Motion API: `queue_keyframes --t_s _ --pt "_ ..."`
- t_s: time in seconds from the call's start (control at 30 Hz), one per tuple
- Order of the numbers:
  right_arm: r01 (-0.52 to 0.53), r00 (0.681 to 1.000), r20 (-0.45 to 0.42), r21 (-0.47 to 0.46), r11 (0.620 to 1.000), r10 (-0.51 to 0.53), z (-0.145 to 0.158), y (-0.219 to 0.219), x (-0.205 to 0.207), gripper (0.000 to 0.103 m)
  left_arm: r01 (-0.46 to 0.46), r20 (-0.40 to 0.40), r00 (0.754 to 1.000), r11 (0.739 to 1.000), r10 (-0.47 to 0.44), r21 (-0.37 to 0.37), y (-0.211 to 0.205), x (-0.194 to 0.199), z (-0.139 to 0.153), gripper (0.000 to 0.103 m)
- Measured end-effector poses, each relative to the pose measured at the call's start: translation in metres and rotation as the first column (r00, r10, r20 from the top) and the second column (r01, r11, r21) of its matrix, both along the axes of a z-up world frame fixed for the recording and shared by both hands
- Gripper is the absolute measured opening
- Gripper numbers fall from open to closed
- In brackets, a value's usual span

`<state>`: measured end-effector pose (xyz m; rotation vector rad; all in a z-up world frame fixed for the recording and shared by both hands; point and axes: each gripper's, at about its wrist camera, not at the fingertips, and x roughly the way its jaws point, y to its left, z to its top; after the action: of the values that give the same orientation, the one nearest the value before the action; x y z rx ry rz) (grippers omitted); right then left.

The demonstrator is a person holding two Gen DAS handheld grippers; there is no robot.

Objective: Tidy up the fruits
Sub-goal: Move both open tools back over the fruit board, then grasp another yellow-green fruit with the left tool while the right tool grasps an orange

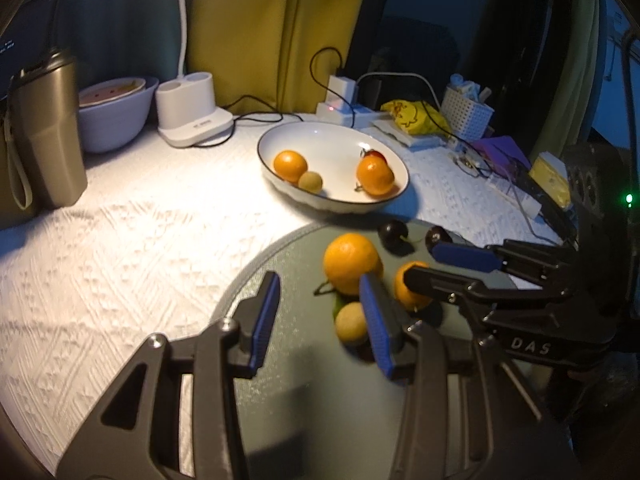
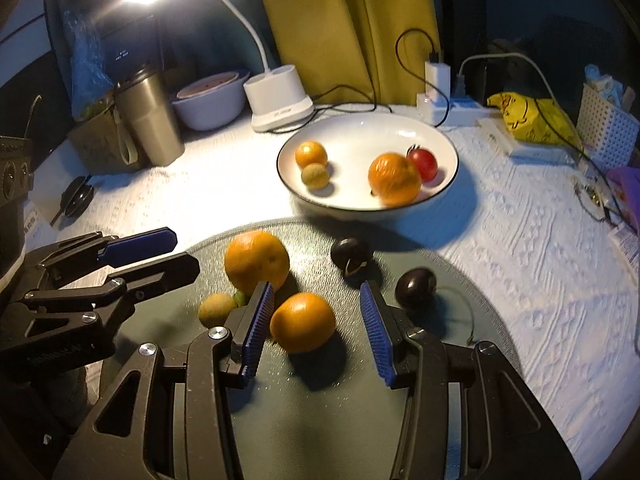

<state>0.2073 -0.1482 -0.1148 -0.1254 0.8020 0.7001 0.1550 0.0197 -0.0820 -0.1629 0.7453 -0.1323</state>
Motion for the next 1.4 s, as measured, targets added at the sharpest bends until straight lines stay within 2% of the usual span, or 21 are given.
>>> queue_keyframes --t_s 0.43,0.5,0.53,0.8,1.03,1.23,1.4 --pt "-0.048 0.996 -0.073 0.013 0.999 0.049 -0.017 0.005 -0.005 0.047 0.02 -0.039 0.999 1.0 -0.019 0.009 -0.01 -0.003 -0.01 0.043" --pt "-0.054 0.996 -0.068 0.024 0.998 0.056 -0.016 0.003 -0.006 0.043 0.024 -0.046 0.999 1.0 -0.024 0.013 -0.013 -0.002 -0.012 0.043" --pt "-0.057 0.996 -0.063 0.026 0.998 0.059 -0.016 0.002 -0.007 0.036 0.027 -0.049 0.998 1.0 -0.026 0.016 -0.015 -0.001 -0.012 0.043" --pt "-0.054 0.998 -0.036 0.049 0.997 0.056 -0.012 -0.009 -0.008 0.031 0.028 -0.093 0.995 0.999 -0.026 0.027 -0.024 0.007 -0.021 0.043" --pt "-0.041 0.999 -0.016 0.062 0.997 0.042 -0.01 -0.021 -0.006 0.03 0.036 -0.089 0.995 0.998 -0.032 0.05 -0.031 0.011 -0.022 0.042" --pt "-0.053 0.998 -0.027 0.063 0.997 0.055 -0.012 -0.018 -0.006 0.03 0.053 -0.099 0.994 0.997 -0.048 0.054 -0.033 0.012 -0.023 0.027" --pt "-0.059 0.997 -0.036 0.06 0.996 0.061 -0.013 -0.012 -0.004 0.03 0.059 -0.095 0.994 0.997 -0.054 0.052 -0.032 0.01 -0.022 0.027"
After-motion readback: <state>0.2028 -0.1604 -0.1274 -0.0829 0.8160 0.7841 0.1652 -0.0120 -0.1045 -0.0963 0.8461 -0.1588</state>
